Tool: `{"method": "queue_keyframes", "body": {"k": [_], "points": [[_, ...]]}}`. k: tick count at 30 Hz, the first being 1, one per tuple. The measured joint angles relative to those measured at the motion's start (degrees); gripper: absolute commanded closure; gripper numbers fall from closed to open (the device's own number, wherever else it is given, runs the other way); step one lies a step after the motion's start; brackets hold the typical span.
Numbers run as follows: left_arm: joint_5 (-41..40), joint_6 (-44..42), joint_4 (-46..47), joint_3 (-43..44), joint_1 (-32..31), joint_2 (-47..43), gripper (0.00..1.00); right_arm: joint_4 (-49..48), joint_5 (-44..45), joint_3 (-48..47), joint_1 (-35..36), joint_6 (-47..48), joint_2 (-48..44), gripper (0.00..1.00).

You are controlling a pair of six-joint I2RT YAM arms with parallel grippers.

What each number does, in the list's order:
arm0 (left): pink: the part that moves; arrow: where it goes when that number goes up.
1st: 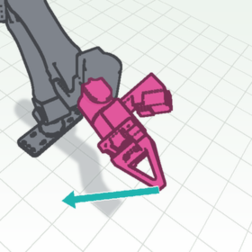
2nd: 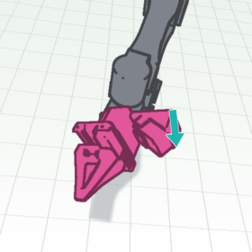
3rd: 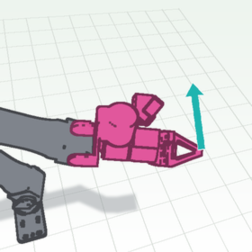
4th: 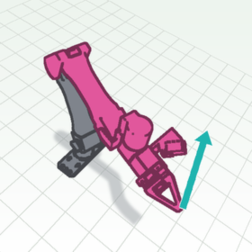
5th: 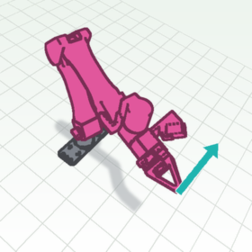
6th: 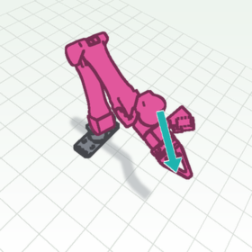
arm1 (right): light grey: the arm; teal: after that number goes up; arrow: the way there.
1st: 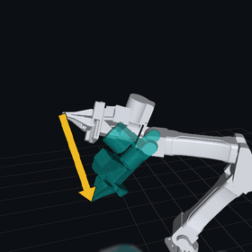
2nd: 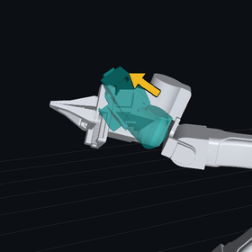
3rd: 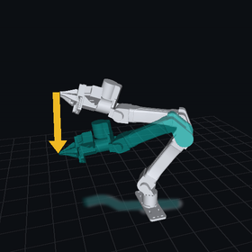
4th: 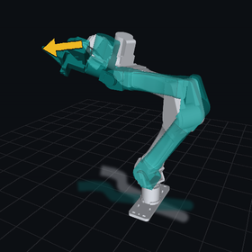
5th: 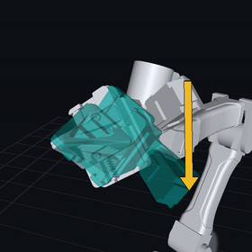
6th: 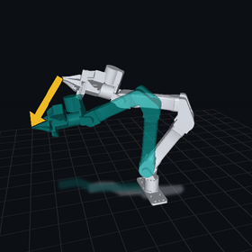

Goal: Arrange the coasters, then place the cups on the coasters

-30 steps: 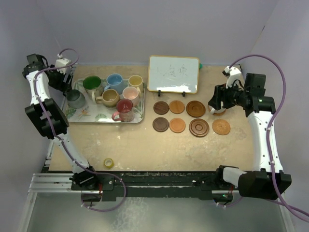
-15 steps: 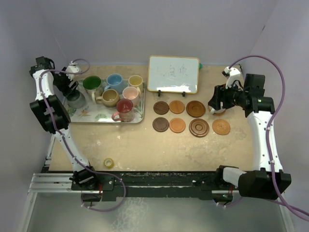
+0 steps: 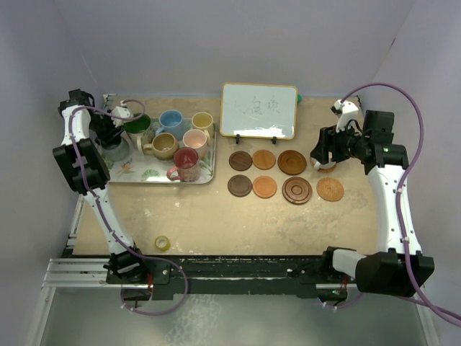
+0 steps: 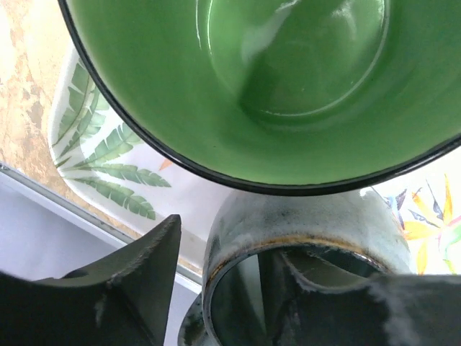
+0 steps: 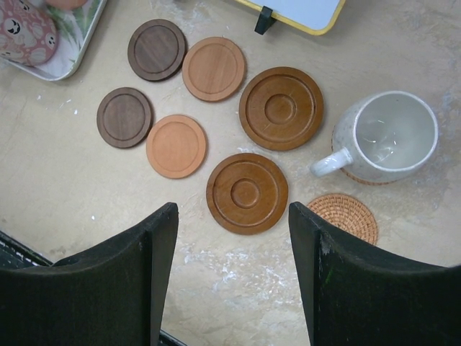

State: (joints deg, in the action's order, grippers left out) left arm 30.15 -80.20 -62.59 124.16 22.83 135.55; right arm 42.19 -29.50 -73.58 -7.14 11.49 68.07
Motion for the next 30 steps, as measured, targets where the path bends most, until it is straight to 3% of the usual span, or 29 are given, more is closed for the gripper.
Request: {"method": "queue_keyframes", "body": {"k": [6,11,17,24,30], "points": [[-0.6,-0.7,-0.1,-1.1,0.0,-0.1,0.80,-0.2,0.0,0.0,0.0,0.0,0.2,0.35],[-2.6,0.1,1.4,-5.0,0.0,-2.2,0.81,-0.3,-0.1,0.0,0.0,-0.3,0.6,0.35],[-6.5,7.5,3.0,-12.1,0.0,-6.8,0.83,-0.3,-0.3,0.0,0.0,-0.4,2.1,0.35],[-11.3,19.2,3.7,-16.1,0.2,-9.6,0.60,-0.3,-0.7,0.0,0.0,-0.4,2.1,0.35],[-12.5,23.9,3.1,-17.1,0.4,-10.2,0.54,-0.3,-0.7,0.0,0.0,-0.4,2.0,0.35]]}}
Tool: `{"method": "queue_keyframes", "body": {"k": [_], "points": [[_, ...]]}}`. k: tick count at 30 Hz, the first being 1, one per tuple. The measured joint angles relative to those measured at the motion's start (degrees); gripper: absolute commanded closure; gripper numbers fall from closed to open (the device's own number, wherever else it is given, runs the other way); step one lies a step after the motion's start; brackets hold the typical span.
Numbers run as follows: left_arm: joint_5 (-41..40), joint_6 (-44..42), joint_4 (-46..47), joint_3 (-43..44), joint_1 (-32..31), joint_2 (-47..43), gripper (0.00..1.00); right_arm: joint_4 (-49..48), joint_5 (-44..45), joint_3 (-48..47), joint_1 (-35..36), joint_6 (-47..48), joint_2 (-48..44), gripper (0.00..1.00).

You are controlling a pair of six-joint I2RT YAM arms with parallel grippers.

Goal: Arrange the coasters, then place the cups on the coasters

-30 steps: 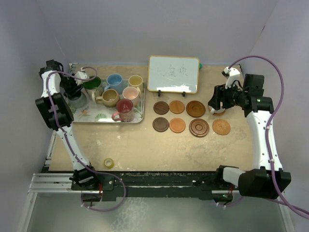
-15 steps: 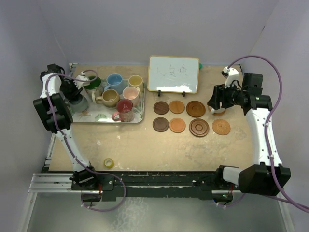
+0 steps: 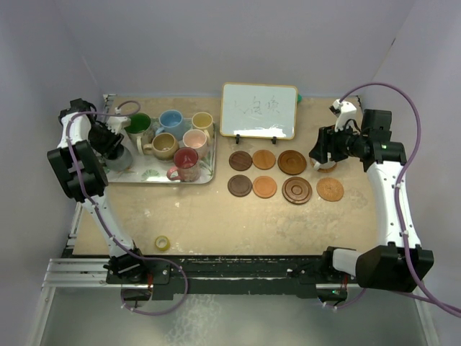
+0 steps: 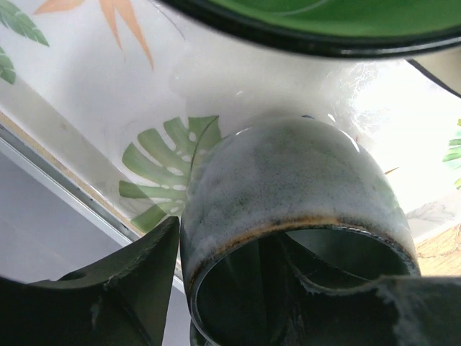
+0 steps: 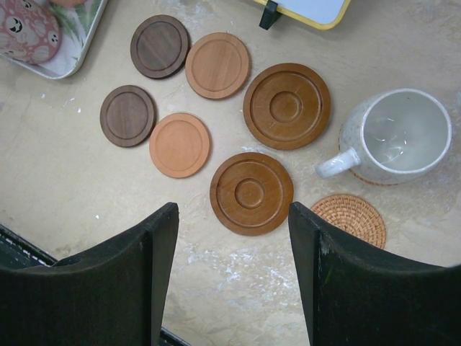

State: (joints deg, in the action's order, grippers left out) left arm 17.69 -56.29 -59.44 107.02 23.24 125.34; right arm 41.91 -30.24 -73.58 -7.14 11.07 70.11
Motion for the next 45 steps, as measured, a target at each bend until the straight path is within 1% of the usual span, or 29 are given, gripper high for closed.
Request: {"method": "queue_keyframes", "body": {"k": [6,13,19,27,36,43,45], "points": [[0.4,0.2,-1.5,1.2,0.0,0.0,0.52,0.0,-0.7,0.0,0.0,0.0,-0.1,0.35],[2.9,-1.7,-3.6,6.3,0.0,0.0,0.60,0.0,-0.8,0.0,0.0,0.0,0.0,0.35],[3.7,-4.3,-5.2,6.7,0.0,1.1,0.64,0.0,-0.8,0.0,0.0,0.0,0.0,0.35],[4.3,-6.5,-5.8,7.0,0.0,3.0,0.78,0.0,-0.8,0.0,0.0,0.0,0.2,0.35],[4.4,-8.2,-6.1,7.1,0.0,3.7,0.97,0.0,-0.8,0.0,0.0,0.0,1.0,0.36],[4.3,-8.8,-6.4,6.9,0.0,3.5,0.97,-0.2,-0.8,0.3,0.0,-0.1,1.7,0.36],[4.0,-8.1,-5.7,5.2,0.0,2.2,0.97,-0.2,-0.8,0.4,0.0,-0.1,1.7,0.37]]}}
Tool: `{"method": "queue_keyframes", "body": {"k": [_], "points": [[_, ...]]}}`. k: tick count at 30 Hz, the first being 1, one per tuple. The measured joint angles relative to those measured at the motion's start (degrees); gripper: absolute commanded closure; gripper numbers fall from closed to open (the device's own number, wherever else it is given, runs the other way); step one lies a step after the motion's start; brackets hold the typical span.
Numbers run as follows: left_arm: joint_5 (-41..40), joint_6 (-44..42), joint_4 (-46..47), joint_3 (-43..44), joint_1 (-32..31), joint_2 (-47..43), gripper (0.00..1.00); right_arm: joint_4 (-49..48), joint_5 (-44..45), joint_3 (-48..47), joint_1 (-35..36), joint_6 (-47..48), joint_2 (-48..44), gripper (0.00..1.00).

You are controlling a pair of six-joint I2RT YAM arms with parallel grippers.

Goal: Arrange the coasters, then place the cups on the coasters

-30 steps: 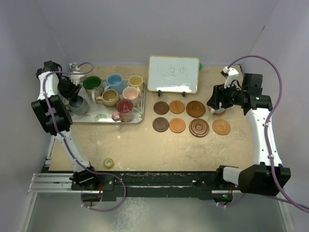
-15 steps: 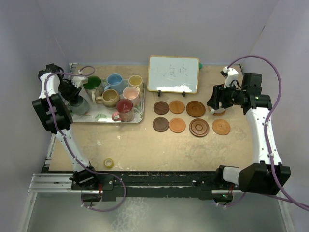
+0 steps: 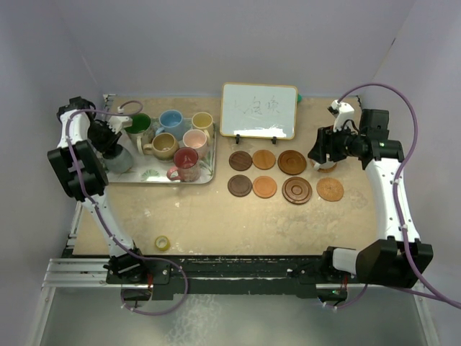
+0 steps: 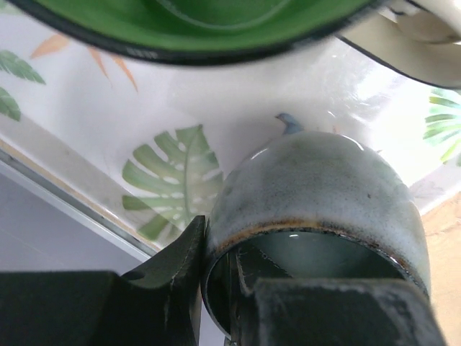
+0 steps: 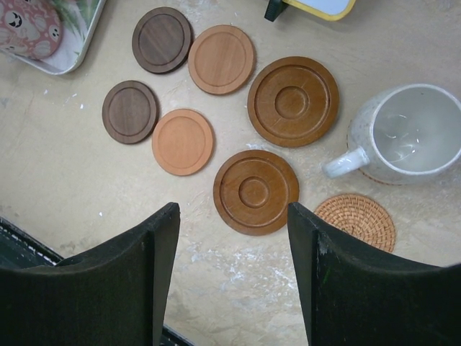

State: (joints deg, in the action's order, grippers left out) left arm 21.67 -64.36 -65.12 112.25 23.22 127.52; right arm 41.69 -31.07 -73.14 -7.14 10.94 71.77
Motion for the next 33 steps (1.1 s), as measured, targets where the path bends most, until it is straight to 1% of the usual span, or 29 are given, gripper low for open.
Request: {"method": "queue_keyframes", "body": {"k": [5,10,15,17,21,25,29,30,33], "points": [[-1.8,4.5,1.7,-7.0,-0.1,-7.8,0.97,0.0,-0.2,0.0,0.0,-0.2,0.0,0.38],[-3.3,10.4,4.9,-16.2,-0.7,-22.3,0.97,0.2,-1.3,-0.4,0.2,-0.5,0.1,0.39],[-4.0,15.5,5.2,-22.8,-3.6,-34.4,0.97,1.2,-1.7,-2.7,0.8,-0.5,0.3,0.39],[-4.0,17.2,5.1,-24.3,-5.2,-37.4,0.97,1.3,-1.7,-3.2,0.9,-0.5,0.3,0.39],[-4.4,22.8,4.9,-26.4,-11.0,-44.6,0.97,1.5,-1.7,-3.3,0.9,-0.5,0.1,0.39],[-4.3,29.4,4.5,-25.8,-18.0,-50.4,0.97,1.7,-1.4,-3.2,0.9,-0.5,-0.5,0.39],[-3.9,36.4,4.4,-23.2,-24.6,-51.6,0.97,1.8,-1.4,-3.2,0.9,-1.0,-1.2,0.39],[-4.3,38.3,4.9,-22.6,-25.3,-51.4,0.97,1.8,-1.4,-3.2,0.9,-1.0,-1.4,0.39],[-6.2,42.4,6.3,-21.6,-33.6,-50.4,0.97,1.7,-1.4,-3.2,0.9,-1.0,-1.4,0.39]]}}
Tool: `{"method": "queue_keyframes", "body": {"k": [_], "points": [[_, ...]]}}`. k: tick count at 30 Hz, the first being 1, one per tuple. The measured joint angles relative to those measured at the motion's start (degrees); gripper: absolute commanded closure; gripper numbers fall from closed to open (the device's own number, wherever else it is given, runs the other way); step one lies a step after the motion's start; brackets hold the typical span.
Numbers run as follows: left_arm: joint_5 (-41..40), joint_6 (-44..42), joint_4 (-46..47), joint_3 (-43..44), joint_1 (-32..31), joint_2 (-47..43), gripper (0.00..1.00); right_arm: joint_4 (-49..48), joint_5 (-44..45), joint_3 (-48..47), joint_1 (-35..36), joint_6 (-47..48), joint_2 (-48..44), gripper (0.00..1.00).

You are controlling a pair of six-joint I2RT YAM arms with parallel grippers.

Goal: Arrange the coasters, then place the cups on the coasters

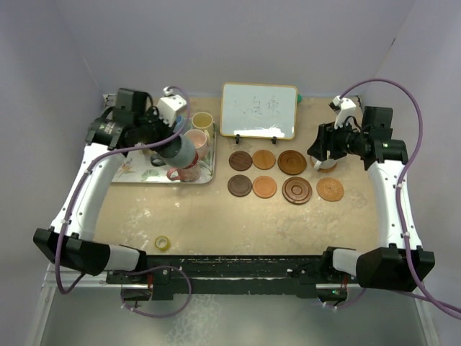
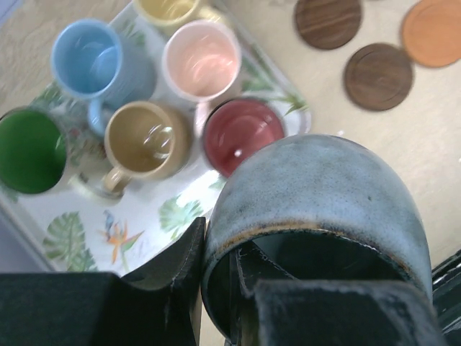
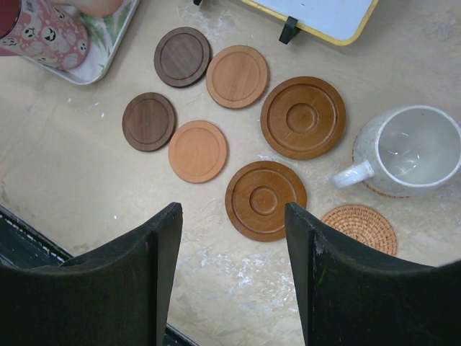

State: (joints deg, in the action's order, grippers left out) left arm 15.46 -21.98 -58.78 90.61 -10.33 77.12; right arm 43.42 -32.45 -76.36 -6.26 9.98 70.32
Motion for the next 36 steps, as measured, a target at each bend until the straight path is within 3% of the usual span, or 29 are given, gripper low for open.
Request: {"method": "queue_keyframes", "body": {"k": [10,16,24,36], "points": [[-10.5,8.4,7.1,1.3,-24.1,9.7,0.97,-1.5,-3.1,2.6,0.0,0.2,-0.4,0.39],[-14.8,11.3,12.3,-6.2,-34.1,12.1,0.97,-2.0,-1.2,6.3,0.0,-0.5,-1.7,0.39],[-17.5,14.0,16.1,-14.8,-39.4,15.3,0.97,-3.6,3.2,9.4,0.0,-1.2,-6.5,0.38],[-20.8,16.9,22.1,-20.7,-40.9,18.6,0.96,-3.9,7.5,10.8,0.0,0.8,-6.8,0.38]]}}
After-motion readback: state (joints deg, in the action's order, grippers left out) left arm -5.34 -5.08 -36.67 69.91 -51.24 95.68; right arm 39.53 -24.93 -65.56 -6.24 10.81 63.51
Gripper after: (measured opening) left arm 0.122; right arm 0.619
